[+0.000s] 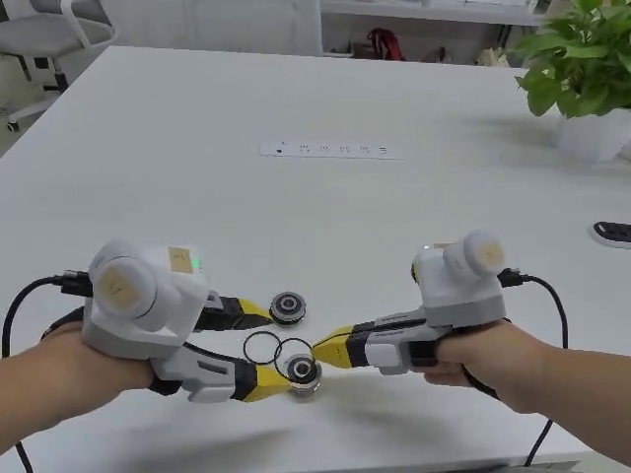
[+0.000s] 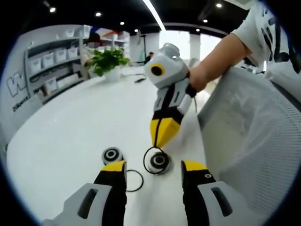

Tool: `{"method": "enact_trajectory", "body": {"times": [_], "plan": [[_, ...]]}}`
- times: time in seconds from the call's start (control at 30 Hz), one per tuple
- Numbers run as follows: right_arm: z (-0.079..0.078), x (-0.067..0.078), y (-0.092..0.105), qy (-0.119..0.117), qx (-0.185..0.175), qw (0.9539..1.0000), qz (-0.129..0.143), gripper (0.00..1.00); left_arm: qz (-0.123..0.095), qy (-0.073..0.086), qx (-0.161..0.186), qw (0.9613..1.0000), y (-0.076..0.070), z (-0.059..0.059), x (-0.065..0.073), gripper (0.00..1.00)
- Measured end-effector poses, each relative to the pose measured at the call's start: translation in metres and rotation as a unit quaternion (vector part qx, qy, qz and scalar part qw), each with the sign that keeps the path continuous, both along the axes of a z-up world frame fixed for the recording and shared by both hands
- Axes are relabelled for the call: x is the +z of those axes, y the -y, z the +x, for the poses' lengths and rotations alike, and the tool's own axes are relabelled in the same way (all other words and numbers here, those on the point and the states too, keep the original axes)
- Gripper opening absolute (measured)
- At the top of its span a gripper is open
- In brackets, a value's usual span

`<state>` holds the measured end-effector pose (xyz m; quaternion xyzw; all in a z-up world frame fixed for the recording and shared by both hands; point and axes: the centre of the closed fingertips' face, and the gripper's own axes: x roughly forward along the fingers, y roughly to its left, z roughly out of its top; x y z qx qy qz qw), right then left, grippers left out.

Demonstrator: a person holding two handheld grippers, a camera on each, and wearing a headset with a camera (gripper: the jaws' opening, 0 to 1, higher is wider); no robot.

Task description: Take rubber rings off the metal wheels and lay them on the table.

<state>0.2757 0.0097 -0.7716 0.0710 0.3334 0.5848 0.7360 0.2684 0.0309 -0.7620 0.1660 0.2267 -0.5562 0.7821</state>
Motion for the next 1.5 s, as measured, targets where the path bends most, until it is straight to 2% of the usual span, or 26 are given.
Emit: {"method": "enact_trajectory", "body": {"times": [0.57,1.03,1.3,1.5], "plan": [[0.008,0.015,-0.016,0.003,0.004,0.9999,0.016,0.0,-0.005,0.001,0.023,0.9997,-0.015,0.002,0.005,0.57],[0.016,0.009,-0.03,-0.007,-0.01,0.9999,0.012,0.0,-0.001,0.006,0.049,0.9988,-0.034,0.005,0.008,0.62],[0.025,0.004,-0.034,-0.015,-0.029,0.9994,0.009,0.0,-0.002,0.006,0.058,0.9983,-0.038,0.007,0.008,0.62],[0.025,-0.005,-0.037,-0.021,-0.03,0.9993,-0.004,0.0,-0.003,0.006,0.061,0.9981,-0.041,0.007,0.008,0.62]]}}
